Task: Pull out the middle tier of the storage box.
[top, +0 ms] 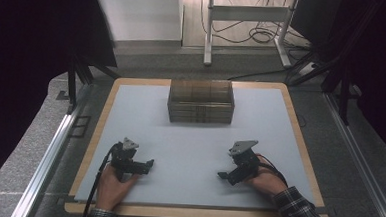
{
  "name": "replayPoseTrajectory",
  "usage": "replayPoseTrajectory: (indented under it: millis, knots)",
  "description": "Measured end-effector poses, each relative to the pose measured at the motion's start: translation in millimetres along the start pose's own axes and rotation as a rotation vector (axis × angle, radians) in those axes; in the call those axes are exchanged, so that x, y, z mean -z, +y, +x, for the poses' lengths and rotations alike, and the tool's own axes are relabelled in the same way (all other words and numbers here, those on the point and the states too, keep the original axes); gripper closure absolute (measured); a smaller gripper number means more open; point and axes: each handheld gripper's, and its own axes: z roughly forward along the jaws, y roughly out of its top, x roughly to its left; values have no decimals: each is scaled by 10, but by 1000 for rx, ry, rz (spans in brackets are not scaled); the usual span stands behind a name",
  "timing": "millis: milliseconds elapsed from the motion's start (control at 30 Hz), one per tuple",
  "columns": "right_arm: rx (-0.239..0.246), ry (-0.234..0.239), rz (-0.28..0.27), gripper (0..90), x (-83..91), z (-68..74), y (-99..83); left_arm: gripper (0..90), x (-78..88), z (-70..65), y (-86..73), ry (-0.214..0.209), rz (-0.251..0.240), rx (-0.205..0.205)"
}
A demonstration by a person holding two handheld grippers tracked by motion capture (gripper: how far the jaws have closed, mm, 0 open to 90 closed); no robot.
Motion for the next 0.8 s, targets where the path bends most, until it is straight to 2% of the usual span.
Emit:
replayPoseTrajectory:
  millis: [600,800]
  knots:
    - [-5,-9,30,0,6,16,36,0,4,3,-1,1,4,-6]
    - [-3,-6,37,35,25,31,51,0,4,3,-1,1,4,-6]
